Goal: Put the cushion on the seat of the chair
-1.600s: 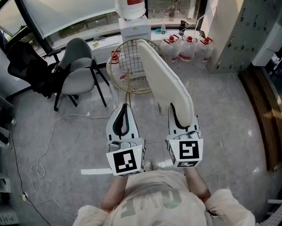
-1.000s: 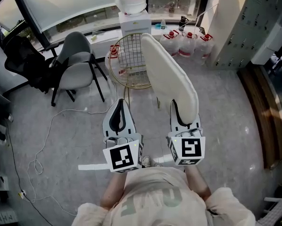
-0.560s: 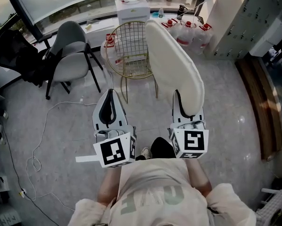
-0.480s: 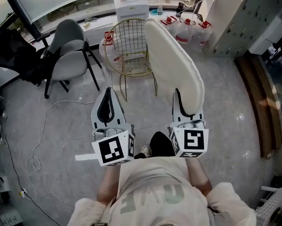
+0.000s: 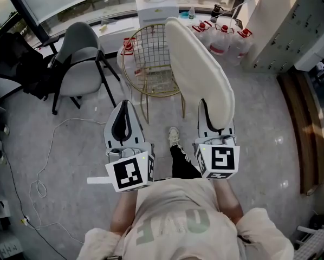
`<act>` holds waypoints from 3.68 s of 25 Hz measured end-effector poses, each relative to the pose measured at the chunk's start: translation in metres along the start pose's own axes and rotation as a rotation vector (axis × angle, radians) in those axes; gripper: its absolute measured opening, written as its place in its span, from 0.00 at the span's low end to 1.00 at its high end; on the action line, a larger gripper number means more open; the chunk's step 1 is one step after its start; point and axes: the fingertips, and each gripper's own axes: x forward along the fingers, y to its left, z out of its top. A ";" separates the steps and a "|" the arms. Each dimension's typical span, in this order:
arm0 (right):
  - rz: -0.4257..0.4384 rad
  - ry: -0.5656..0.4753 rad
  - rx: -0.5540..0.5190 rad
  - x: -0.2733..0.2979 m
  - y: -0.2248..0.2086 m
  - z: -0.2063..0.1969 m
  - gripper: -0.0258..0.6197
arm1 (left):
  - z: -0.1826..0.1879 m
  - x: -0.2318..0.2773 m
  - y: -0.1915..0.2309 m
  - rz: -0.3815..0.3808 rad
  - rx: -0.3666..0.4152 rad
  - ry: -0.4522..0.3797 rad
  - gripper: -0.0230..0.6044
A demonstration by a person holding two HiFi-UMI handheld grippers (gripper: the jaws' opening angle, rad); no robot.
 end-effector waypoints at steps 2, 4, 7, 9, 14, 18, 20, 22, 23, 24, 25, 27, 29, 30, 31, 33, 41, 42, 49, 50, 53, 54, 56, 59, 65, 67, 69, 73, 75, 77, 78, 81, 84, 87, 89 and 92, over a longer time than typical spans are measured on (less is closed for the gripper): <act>0.014 0.000 0.010 0.031 -0.005 -0.005 0.12 | -0.011 0.029 0.001 0.001 0.017 0.004 0.06; 0.030 -0.005 0.011 0.062 -0.014 -0.007 0.12 | -0.020 0.065 0.001 0.006 0.036 0.006 0.06; 0.041 -0.010 0.002 0.117 -0.036 -0.004 0.12 | -0.023 0.125 0.002 0.019 0.053 0.003 0.06; 0.048 -0.001 0.004 0.155 -0.048 -0.004 0.12 | -0.024 0.160 0.006 0.029 0.052 0.006 0.06; 0.084 0.009 0.004 0.241 -0.074 -0.003 0.12 | -0.032 0.241 0.012 0.071 0.058 0.026 0.06; 0.116 0.013 0.017 0.297 -0.091 -0.004 0.12 | -0.034 0.296 0.013 0.092 0.072 0.036 0.06; 0.133 0.006 0.024 0.323 -0.095 -0.004 0.12 | -0.038 0.321 0.014 0.096 0.073 0.045 0.06; 0.146 0.009 0.040 0.342 -0.097 -0.009 0.12 | -0.042 0.340 0.014 0.092 0.080 0.055 0.06; 0.153 0.012 0.045 0.349 -0.098 -0.012 0.12 | -0.044 0.347 0.012 0.091 0.082 0.057 0.06; 0.162 0.015 0.047 0.356 -0.098 -0.014 0.12 | -0.043 0.354 0.010 0.092 0.081 0.054 0.06; 0.170 0.017 0.045 0.363 -0.098 -0.014 0.12 | -0.042 0.359 0.009 0.093 0.081 0.050 0.06; 0.181 0.013 0.042 0.373 -0.097 -0.012 0.12 | -0.038 0.368 0.008 0.092 0.086 0.041 0.06; 0.179 0.003 0.049 0.379 -0.096 -0.010 0.12 | -0.031 0.376 0.009 0.089 0.083 0.024 0.06; 0.177 -0.003 0.051 0.381 -0.095 -0.007 0.12 | -0.029 0.378 0.010 0.087 0.083 0.021 0.06; 0.175 -0.011 0.050 0.383 -0.094 -0.004 0.12 | -0.029 0.380 0.011 0.084 0.088 0.022 0.06; 0.167 -0.030 0.044 0.387 -0.092 0.003 0.12 | -0.028 0.385 0.015 0.072 0.091 0.019 0.06; 0.142 -0.092 0.021 0.401 -0.088 0.031 0.12 | -0.009 0.405 0.020 0.043 0.077 -0.033 0.06; 0.140 -0.095 0.020 0.402 -0.088 0.032 0.12 | -0.008 0.406 0.021 0.040 0.078 -0.036 0.06; 0.121 -0.084 0.035 0.415 -0.083 0.027 0.12 | -0.012 0.415 0.032 0.031 0.086 -0.028 0.06; 0.120 -0.081 0.037 0.417 -0.082 0.026 0.12 | -0.013 0.416 0.034 0.031 0.089 -0.026 0.06; 0.114 -0.071 0.044 0.423 -0.080 0.023 0.12 | -0.016 0.421 0.037 0.023 0.094 -0.015 0.06; 0.112 -0.066 0.048 0.425 -0.079 0.021 0.12 | -0.018 0.423 0.038 0.020 0.094 -0.011 0.06; 0.108 -0.054 0.053 0.430 -0.076 0.015 0.12 | -0.024 0.426 0.039 0.013 0.086 -0.003 0.06; 0.105 -0.028 0.042 0.438 -0.073 0.003 0.12 | -0.043 0.431 0.043 -0.002 0.086 0.041 0.06; 0.093 0.032 0.068 0.461 -0.063 -0.048 0.12 | -0.104 0.448 0.062 0.014 0.041 0.127 0.06; 0.103 0.054 0.084 0.465 -0.053 -0.077 0.12 | -0.134 0.443 0.070 0.010 0.076 0.166 0.06; 0.100 0.082 0.089 0.469 -0.049 -0.112 0.12 | -0.165 0.444 0.071 -0.003 0.072 0.189 0.06; 0.092 0.160 0.124 0.468 -0.042 -0.180 0.12 | -0.225 0.444 0.071 -0.003 0.054 0.214 0.06; 0.095 0.187 0.147 0.467 -0.034 -0.211 0.12 | -0.253 0.441 0.076 0.013 0.056 0.231 0.06; 0.099 0.215 0.168 0.463 -0.026 -0.240 0.12 | -0.281 0.433 0.080 0.027 0.037 0.258 0.06; 0.103 0.229 0.173 0.460 -0.023 -0.254 0.12 | -0.296 0.428 0.082 0.035 0.026 0.275 0.06; 0.112 0.271 0.176 0.453 -0.014 -0.289 0.12 | -0.335 0.414 0.081 0.051 0.015 0.326 0.06; 0.113 0.282 0.183 0.448 -0.007 -0.309 0.12 | -0.360 0.408 0.080 0.053 0.018 0.344 0.06; 0.111 0.291 0.188 0.445 -0.004 -0.320 0.12 | -0.371 0.404 0.080 0.067 0.005 0.344 0.06; 0.109 0.298 0.191 0.445 -0.004 -0.325 0.12 | -0.377 0.403 0.080 0.076 -0.007 0.343 0.06; 0.105 0.301 0.197 0.444 -0.006 -0.328 0.12 | -0.383 0.401 0.081 0.092 -0.027 0.350 0.06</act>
